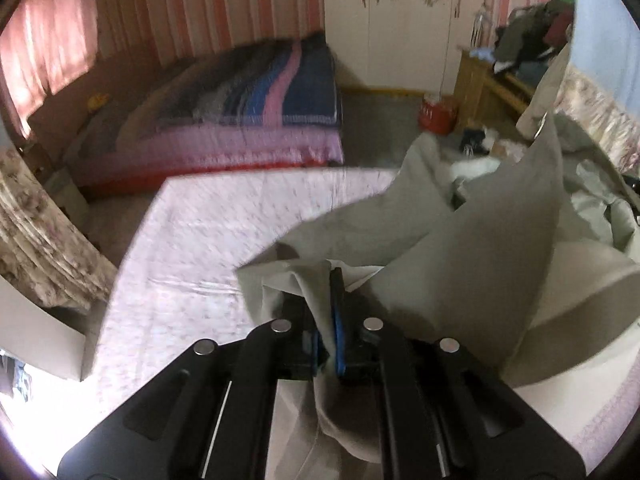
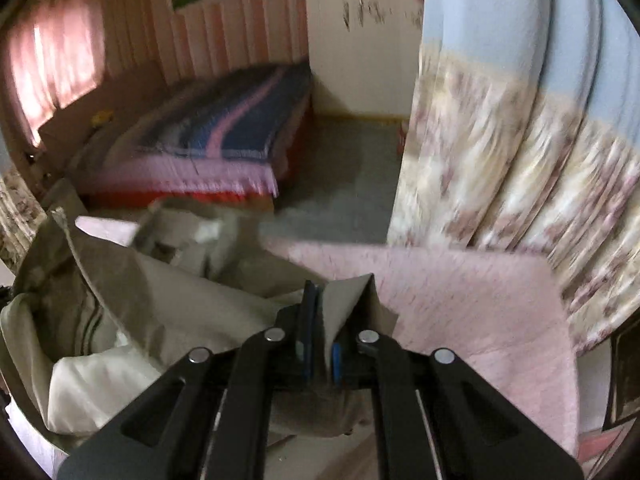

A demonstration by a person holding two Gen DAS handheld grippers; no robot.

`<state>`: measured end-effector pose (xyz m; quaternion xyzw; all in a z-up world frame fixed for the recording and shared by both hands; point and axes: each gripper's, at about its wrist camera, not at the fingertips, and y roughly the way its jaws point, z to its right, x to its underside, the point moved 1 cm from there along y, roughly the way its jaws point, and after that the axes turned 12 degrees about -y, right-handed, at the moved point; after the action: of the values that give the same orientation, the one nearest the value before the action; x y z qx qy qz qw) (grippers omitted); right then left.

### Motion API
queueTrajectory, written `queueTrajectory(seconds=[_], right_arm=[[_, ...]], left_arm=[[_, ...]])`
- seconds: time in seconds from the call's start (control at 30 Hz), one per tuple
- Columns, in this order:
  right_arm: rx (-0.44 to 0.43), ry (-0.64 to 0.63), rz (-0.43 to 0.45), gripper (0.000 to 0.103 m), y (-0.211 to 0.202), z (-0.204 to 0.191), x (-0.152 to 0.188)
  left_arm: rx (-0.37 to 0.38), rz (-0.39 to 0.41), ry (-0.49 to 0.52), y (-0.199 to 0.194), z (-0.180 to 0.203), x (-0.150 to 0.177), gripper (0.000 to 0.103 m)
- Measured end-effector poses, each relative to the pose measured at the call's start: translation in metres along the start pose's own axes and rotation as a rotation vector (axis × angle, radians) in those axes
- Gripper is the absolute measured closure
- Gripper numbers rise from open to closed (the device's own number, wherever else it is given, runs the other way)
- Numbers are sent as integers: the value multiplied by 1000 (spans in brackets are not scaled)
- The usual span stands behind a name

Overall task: Fold large clothes
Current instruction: 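Lift the hem with both grippers and fold it toward the collar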

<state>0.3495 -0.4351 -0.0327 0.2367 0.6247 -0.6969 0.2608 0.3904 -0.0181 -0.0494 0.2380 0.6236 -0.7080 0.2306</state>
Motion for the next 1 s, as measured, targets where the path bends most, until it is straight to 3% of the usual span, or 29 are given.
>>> queueTrajectory(seconds=[0.07,0.17,0.23,0.27,0.33,0.37,0.4,0.43,0.47,0.5,0.6,0.7,0.83,0.9,0.97,1.0], right_arm=[[-49,23,-63,91,17,4,4],[-144,61,-21,72,2,13,3],[-220,127,64,28,-28,24,-2],[-216,137,114,25,-43,26,-4],[-217,112,189,25,-71,28,-7],[-218,100,200,25,-78,28,-8],[-206,92,210,25,-84,28,-7],[-182,78,212,24,-87,27,-5],[-153,53,200,24,-87,26,-1],[-140,44,192,24,-83,26,0],[-140,31,130,24,-61,23,13],[-154,31,62,24,-28,19,24],[-166,40,30,24,1,8,19],[-171,62,21,24,10,1,8],[-146,63,-56,24,31,-10,-7],[-126,63,-109,33,41,-14,-12]], left_arm=[[11,-57,-22,19,-3,-3,94],[81,-80,-73,12,-14,-10,89],[133,-76,-107,-3,-19,-20,86],[156,-76,-116,-8,-19,-22,81],[204,-77,-128,-18,-21,-28,69],[222,-69,-136,-25,-22,-32,58],[220,-50,-144,-32,-25,-35,35],[202,-22,-151,-37,-27,-38,18],[141,57,-165,-48,-33,-42,5],[107,111,-169,-57,-38,-46,3],[128,108,-197,-69,-52,-53,3],[100,108,-162,-73,-54,-34,3],[62,28,-109,-41,-44,-3,3],[0,8,-79,-19,-35,9,3],[-43,-14,-55,1,-26,16,3],[-63,-24,-46,12,-23,19,9]])
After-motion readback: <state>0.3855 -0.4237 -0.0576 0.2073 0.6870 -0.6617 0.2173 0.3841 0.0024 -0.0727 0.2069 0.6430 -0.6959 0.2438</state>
